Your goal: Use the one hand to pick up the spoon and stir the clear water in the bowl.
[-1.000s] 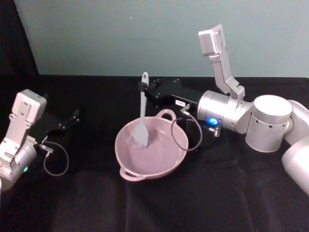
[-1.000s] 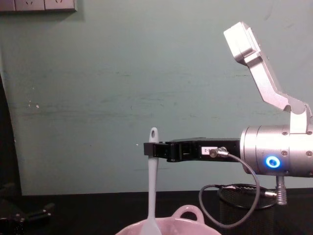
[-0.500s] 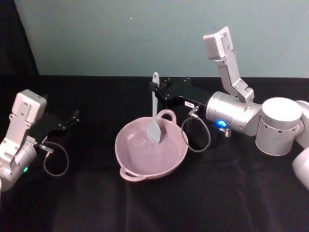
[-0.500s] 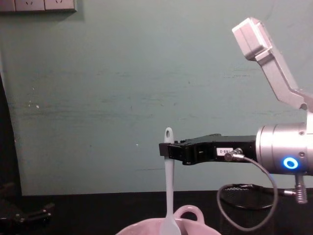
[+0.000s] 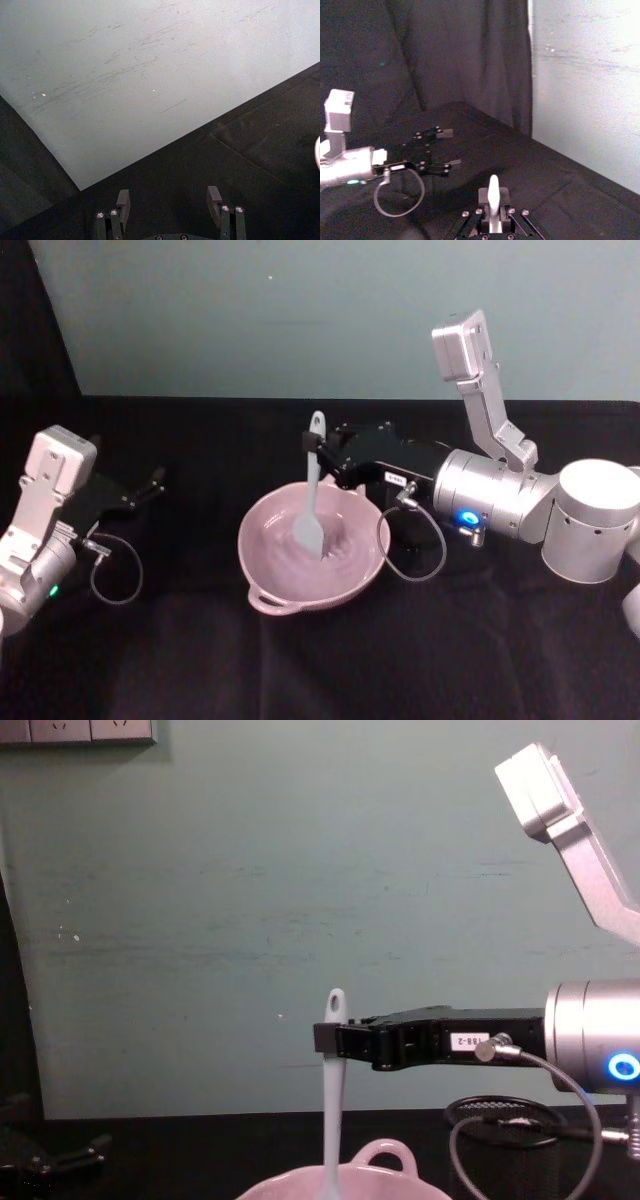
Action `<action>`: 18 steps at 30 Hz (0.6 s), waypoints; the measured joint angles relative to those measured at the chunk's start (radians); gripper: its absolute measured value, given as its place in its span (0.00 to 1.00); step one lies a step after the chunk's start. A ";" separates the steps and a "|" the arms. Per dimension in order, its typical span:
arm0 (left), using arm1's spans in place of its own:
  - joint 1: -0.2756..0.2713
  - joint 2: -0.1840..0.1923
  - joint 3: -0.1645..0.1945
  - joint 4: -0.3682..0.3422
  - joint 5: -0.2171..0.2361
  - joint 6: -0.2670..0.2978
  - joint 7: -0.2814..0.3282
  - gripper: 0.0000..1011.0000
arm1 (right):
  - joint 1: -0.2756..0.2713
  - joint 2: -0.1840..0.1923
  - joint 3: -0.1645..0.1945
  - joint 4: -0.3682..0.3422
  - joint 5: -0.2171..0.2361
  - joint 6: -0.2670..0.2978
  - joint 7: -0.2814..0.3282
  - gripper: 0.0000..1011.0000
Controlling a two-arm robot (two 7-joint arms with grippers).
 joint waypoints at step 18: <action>0.000 0.000 0.000 0.000 0.000 0.000 0.000 1.00 | 0.017 -0.079 -0.006 0.069 -0.006 -0.039 0.042 0.12</action>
